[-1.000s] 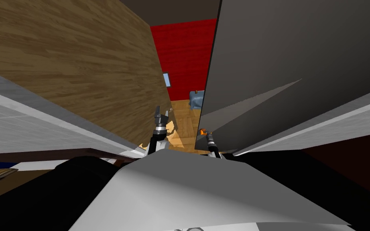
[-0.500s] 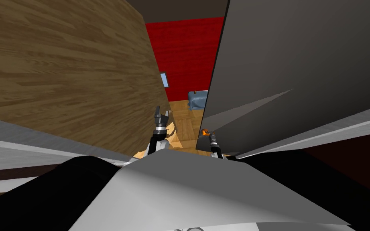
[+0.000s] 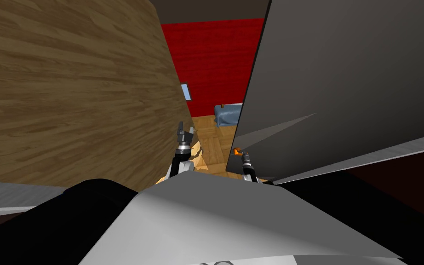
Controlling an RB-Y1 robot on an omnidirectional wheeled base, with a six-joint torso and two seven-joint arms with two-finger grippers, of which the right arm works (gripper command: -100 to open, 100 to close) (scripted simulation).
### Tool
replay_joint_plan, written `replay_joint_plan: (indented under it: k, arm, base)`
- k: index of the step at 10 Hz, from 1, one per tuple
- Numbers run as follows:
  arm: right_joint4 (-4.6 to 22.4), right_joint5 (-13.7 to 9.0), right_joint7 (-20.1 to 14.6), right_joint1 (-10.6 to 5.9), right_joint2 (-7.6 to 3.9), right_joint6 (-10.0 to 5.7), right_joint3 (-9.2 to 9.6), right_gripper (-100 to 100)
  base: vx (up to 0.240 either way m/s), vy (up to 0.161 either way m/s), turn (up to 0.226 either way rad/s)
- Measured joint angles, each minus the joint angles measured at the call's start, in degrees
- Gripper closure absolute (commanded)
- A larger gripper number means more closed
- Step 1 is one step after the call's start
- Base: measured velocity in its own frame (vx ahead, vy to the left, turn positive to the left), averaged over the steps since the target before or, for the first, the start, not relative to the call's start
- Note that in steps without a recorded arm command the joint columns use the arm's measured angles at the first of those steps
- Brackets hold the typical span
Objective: Push the door open
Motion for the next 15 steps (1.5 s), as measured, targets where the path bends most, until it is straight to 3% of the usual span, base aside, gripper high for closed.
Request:
replay_joint_plan:
  k: [2, 4, 8, 10, 14, 15]
  arm:
    - [2.7, -0.9, 0.5, -1.33, 0.21, -1.22, -1.85, 100]
    - [1.5, -1.7, 0.9, -0.91, 0.19, -0.84, -3.42, 100]
    - [1.7, -2.9, 1.5, -0.92, 0.82, -1.15, -6.11, 100]
    - [1.1, -3.3, 1.7, -0.54, 1.11, -0.97, -6.93, 100]
    - [0.4, -3.3, 2.0, 0.07, 0.38, -0.08, -7.58, 100]
    - [1.2, -3.3, 2.0, -0.37, -0.06, -0.56, -7.73, 100]
  base:
    - [0.208, 0.126, -0.110]
    - [0.177, 0.114, -0.070]
    - [0.170, 0.081, -0.061]
    - [0.124, 0.053, -0.046]
    - [0.164, 0.014, -0.082]
    - [0.201, 0.005, -0.086]
